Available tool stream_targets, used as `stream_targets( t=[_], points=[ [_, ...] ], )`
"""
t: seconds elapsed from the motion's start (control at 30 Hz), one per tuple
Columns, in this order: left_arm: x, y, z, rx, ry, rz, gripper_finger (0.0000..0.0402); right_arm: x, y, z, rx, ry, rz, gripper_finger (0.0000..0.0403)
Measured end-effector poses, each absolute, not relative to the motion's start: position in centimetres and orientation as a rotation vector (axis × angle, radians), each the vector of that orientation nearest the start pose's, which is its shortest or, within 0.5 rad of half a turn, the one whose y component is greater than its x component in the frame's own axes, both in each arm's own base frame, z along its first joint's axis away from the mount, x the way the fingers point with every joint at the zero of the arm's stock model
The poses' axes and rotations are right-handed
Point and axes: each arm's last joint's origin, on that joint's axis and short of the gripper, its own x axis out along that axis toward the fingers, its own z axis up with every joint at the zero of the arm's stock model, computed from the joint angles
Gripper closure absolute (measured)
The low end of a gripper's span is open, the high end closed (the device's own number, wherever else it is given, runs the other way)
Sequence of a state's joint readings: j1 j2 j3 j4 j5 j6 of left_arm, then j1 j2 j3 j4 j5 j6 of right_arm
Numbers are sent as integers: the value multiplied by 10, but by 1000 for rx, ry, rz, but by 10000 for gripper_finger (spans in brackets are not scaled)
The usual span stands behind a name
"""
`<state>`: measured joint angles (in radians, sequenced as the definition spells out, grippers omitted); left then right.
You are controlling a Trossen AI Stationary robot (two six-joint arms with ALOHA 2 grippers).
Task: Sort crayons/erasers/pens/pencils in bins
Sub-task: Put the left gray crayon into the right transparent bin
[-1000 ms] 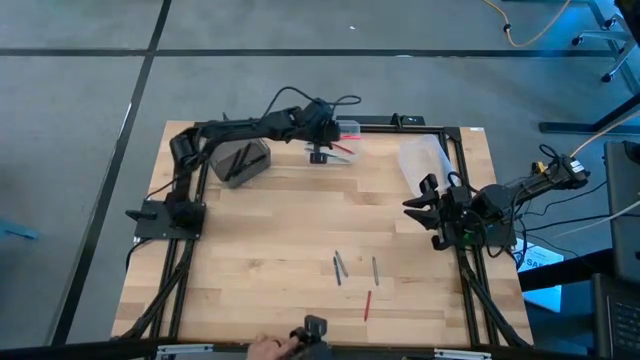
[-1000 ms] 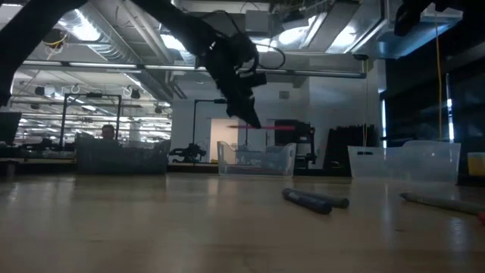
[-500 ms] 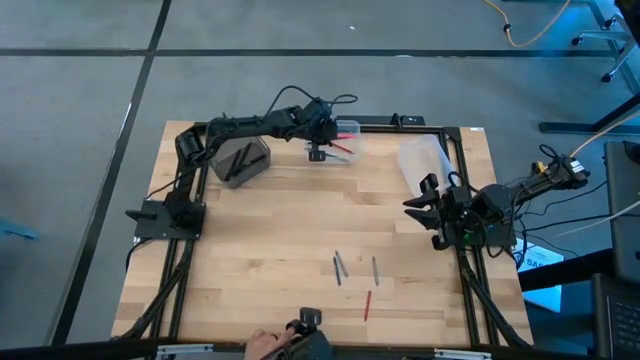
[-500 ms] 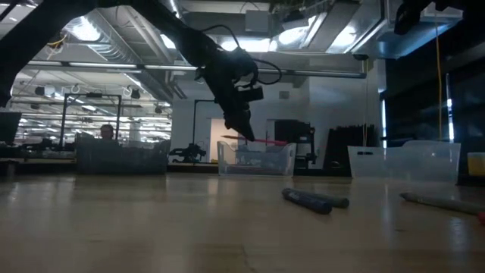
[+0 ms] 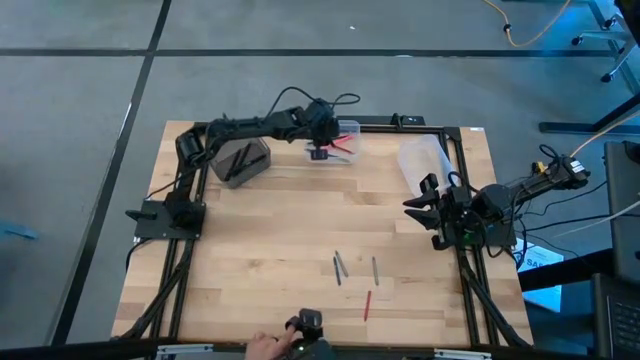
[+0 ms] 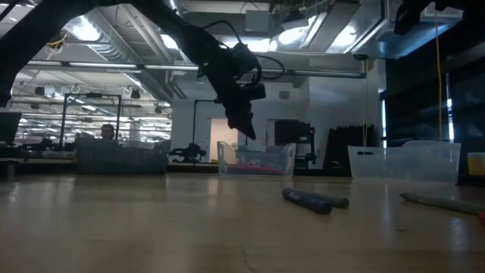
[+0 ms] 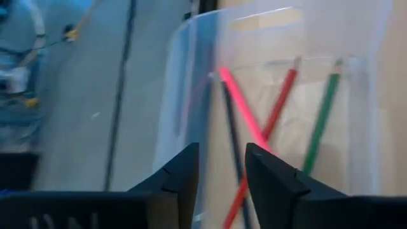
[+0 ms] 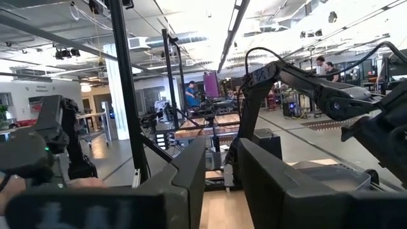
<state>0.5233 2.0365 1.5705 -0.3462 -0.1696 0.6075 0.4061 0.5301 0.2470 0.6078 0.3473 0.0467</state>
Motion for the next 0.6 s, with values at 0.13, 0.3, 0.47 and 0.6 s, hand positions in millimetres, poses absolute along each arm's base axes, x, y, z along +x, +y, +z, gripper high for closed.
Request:
stream_targets(
  t=[0.13, 0.3, 0.47, 0.6],
  points=[
    [395, 213, 223, 454, 977, 402, 272, 127, 44, 256, 160, -300, 64, 305],
    [404, 181, 243, 476, 884, 300, 274, 127, 44, 256, 150, -300, 63, 305],
    [412, 145, 250, 491, 864, 178, 274, 127, 44, 256, 159, -300, 64, 305],
    [418, 121, 248, 506, 867, 105, 276, 127, 44, 256, 161, -295, 64, 305]
  ],
)
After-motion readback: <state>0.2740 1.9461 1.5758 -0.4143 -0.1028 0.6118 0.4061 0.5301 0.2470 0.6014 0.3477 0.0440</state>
